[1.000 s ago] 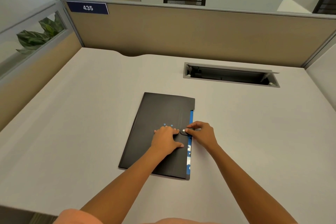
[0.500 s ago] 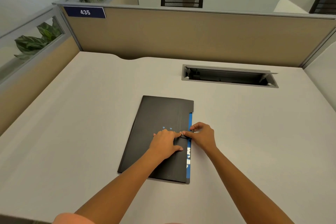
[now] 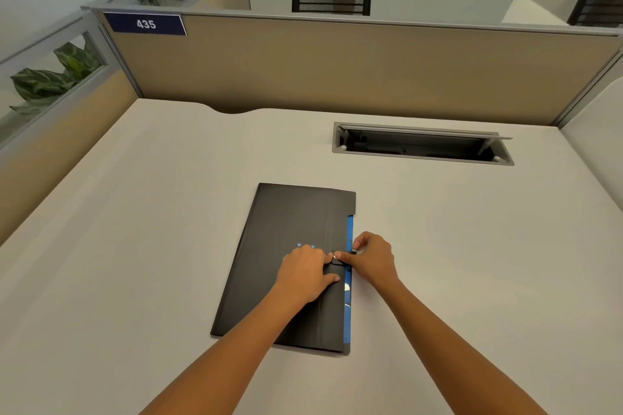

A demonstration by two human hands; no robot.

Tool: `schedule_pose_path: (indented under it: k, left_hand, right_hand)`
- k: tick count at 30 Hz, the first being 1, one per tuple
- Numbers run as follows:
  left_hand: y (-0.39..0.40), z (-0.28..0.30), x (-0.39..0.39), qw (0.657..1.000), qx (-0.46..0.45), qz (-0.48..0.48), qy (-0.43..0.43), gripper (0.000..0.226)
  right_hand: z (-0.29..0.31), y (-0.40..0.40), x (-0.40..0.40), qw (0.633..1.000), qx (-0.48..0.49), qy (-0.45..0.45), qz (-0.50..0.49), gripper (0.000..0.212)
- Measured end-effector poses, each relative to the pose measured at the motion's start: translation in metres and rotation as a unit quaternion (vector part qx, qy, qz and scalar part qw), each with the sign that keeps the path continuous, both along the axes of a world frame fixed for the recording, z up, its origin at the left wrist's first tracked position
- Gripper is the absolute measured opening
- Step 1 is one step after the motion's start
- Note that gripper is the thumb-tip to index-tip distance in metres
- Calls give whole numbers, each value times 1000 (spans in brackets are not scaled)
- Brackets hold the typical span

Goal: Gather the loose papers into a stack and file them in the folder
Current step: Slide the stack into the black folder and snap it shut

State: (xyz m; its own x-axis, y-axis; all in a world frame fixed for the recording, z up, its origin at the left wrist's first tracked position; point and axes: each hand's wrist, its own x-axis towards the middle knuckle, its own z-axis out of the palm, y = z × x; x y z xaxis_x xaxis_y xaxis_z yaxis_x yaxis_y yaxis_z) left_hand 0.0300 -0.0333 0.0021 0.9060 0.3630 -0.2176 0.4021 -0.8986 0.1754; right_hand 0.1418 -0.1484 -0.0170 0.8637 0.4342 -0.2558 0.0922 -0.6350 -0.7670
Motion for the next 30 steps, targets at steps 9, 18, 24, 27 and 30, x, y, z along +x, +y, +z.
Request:
schedule_pose_path:
  k: [9,18,24,27,30]
  left_hand:
    - [-8,1,1,999,37,-17,8,52]
    - [-7,4,0,999,36,-30,-2,54]
    - [-7,2,0,999,27,-21,-15,55]
    - [-7,0,-3,1000,17,-2,-23,57]
    - [-7,-4,-4,999,-1,26,-46,55]
  right_hand:
    - [7,13,2,995,-98,0,7,38]
    - [8,12,10,993,-120,12,20,47]
    - [2,5,6,998,-61,0,15,42]
    - [1,2,5,999,-48,1,20,40]
    - [1,-1,2,999,-39,2,17,44]
